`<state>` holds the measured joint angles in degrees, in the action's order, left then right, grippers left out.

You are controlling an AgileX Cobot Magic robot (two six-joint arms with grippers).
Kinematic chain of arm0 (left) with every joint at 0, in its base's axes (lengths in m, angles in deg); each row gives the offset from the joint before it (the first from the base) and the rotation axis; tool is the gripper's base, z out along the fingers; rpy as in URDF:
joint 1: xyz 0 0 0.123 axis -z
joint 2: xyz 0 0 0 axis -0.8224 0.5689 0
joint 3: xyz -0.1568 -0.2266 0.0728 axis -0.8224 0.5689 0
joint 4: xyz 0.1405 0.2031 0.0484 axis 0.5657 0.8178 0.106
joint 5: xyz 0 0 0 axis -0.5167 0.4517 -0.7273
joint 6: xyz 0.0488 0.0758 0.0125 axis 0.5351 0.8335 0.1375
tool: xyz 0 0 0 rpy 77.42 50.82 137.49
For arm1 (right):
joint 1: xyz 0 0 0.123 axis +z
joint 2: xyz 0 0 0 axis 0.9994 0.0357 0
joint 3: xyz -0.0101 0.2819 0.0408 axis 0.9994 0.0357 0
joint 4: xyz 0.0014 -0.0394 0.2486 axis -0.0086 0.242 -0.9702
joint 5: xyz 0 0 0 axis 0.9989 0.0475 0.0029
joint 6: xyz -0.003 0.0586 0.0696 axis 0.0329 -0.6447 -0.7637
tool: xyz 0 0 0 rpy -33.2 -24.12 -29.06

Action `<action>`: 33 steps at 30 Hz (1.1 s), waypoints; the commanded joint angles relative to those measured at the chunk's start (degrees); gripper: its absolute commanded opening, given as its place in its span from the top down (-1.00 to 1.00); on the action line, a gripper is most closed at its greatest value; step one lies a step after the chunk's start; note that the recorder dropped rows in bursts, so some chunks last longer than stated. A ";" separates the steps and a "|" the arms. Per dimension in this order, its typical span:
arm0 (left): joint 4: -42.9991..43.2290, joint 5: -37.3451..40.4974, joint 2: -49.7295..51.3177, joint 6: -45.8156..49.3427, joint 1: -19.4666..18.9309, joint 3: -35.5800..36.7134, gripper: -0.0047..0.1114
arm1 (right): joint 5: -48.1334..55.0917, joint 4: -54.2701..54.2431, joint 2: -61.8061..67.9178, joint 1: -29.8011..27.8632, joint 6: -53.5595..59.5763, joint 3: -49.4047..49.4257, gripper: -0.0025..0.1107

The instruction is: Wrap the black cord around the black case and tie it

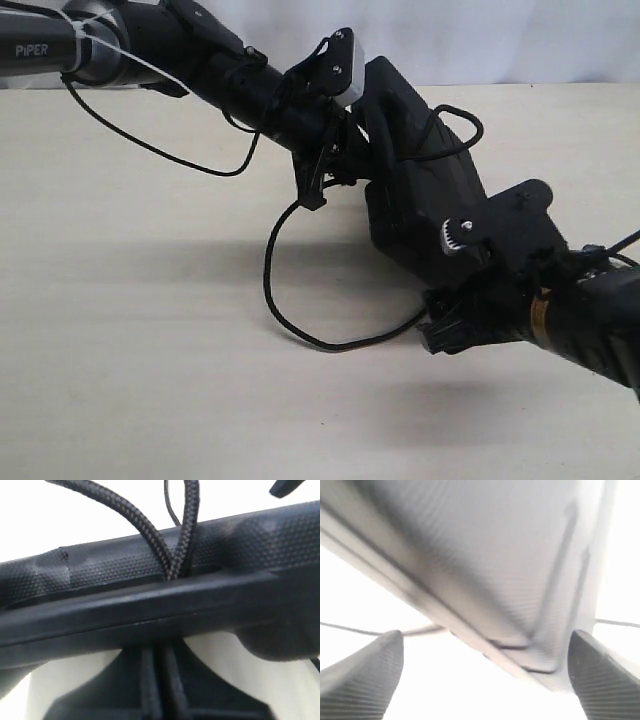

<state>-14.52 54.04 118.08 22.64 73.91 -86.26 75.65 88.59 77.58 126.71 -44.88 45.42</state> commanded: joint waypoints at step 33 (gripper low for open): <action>-2.17 0.63 -0.21 -2.14 0.07 -0.57 0.92 | 13.51 -92.18 15.58 -25.55 92.17 -44.85 0.19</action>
<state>-14.70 54.14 118.08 20.97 73.91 -86.26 90.35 -2.99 91.71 101.46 46.23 1.27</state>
